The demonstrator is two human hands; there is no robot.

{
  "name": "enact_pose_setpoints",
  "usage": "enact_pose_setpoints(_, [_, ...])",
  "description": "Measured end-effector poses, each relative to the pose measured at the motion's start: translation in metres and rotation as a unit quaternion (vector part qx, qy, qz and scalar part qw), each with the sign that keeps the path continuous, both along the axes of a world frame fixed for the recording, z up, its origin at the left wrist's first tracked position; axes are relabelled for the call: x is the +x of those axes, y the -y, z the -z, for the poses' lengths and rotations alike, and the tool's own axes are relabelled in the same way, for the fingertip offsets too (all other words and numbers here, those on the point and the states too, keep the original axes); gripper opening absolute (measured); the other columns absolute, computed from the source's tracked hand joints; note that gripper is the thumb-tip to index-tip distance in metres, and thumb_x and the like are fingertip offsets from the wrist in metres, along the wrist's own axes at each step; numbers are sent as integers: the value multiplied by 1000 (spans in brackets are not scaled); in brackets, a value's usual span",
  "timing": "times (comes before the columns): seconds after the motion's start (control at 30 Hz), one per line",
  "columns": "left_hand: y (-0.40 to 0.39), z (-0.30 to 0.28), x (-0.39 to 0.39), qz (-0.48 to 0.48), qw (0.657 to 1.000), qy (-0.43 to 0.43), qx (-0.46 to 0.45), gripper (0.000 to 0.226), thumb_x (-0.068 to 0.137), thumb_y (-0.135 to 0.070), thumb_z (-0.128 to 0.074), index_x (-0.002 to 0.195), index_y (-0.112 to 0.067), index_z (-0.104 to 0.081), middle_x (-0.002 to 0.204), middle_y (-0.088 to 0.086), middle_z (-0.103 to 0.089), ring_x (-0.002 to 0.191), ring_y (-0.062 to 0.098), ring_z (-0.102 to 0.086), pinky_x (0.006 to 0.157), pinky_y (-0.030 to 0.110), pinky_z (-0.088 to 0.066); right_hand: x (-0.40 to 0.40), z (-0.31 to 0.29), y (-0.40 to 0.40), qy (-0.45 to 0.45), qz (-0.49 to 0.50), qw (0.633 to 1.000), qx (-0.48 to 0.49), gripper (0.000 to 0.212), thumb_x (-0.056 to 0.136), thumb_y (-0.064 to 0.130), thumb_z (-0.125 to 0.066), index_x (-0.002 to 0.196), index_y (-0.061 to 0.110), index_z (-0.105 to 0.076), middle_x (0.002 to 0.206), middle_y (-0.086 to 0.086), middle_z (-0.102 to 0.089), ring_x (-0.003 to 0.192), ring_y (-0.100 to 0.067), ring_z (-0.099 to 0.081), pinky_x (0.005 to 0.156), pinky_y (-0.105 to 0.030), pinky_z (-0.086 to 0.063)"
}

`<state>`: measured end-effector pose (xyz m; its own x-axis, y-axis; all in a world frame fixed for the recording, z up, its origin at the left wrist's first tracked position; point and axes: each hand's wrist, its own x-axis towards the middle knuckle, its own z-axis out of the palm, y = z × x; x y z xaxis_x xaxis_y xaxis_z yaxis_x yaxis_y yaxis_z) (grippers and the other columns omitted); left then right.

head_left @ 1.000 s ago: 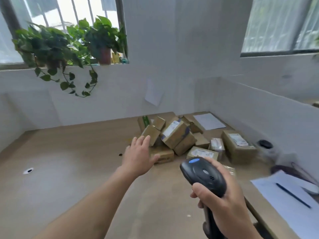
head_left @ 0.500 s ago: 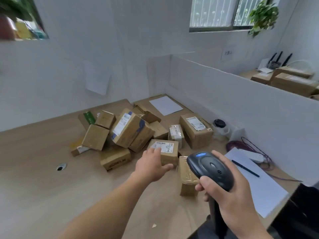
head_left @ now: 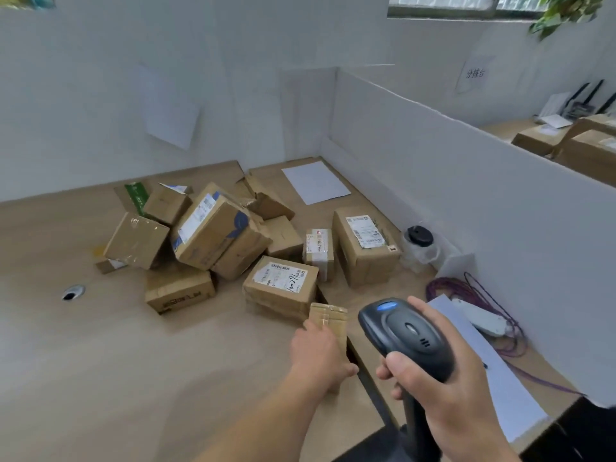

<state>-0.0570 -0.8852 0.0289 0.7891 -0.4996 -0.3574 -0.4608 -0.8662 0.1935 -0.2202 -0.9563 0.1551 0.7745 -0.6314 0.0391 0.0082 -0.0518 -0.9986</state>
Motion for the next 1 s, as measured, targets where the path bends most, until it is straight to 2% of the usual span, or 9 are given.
enact_pose_setpoints(0.13, [7,8,-5,-45,999,-15,8,74,75,-60,-73,129,-22,-41,125,11,-48,108,28,-57,86,38,-52,11,3,29,-12,-40,999,-1,85,50,39,-86,130,36,-60,108,-9,-76,92,-32,-76,72,-38,-59])
enact_pose_setpoints(0.27, [-12,13,-3,-68,997,-37,17,59,80,-38,-71,126,-20,-38,128,15,-48,117,34,-54,93,37,-47,26,-2,35,-17,-92,996,2,90,48,44,-90,131,38,-58,105,-11,-76,93,-27,-75,80,-42,-56])
enact_pose_setpoints(0.37, [-47,12,2,-81,995,-45,23,65,80,-34,-72,131,-20,-35,128,12,-45,118,33,-55,93,37,-48,36,-6,22,-18,-130,991,9,102,41,54,-96,133,36,-57,104,-11,-76,91,-25,-75,75,-35,-57])
enact_pose_setpoints(0.53, [-139,2,9,-187,979,-72,-32,56,74,-35,-67,120,-24,-37,117,6,-48,109,32,-59,86,37,-50,51,-16,-21,1,-192,981,0,84,50,42,-85,130,34,-58,95,-9,-78,80,-17,-74,65,-21,-56])
enact_pose_setpoints(0.63, [-207,-15,17,-284,938,-124,-154,66,67,-34,-75,119,-29,-34,112,0,-56,99,24,-61,79,32,-49,59,-26,-61,4,-228,974,-10,86,50,43,-84,131,34,-58,94,-6,-78,79,-15,-74,65,-20,-55])
enact_pose_setpoints(0.73, [-280,-34,21,-358,848,-166,-355,99,59,-16,-83,142,-28,-32,114,1,-66,98,21,-69,82,39,-60,67,-30,-114,4,-265,964,-18,90,48,42,-85,133,31,-58,95,-7,-77,80,-16,-75,62,-21,-56])
enact_pose_setpoints(0.8, [-328,-56,19,-380,801,-163,-433,103,68,5,-81,151,-27,-28,111,7,-67,91,20,-71,64,31,-60,72,-35,-156,4,-295,955,-32,95,46,44,-85,135,30,-57,99,-9,-77,81,-16,-75,61,-21,-56])
enact_pose_setpoints(0.9, [-395,-94,15,-374,764,-128,-510,104,75,13,-78,153,-31,-26,108,8,-65,79,13,-74,58,23,-56,76,-47,-224,14,-334,942,-37,96,41,45,-84,132,34,-57,99,-10,-77,74,-10,-74,61,-18,-54])
enact_pose_setpoints(1.0, [-465,-124,10,-378,748,-76,-540,120,62,-2,-89,157,-36,-23,111,8,-64,92,23,-75,72,36,-62,79,-55,-288,32,-371,927,-31,92,41,43,-84,129,33,-58,96,-8,-79,77,-13,-75,62,-18,-54])
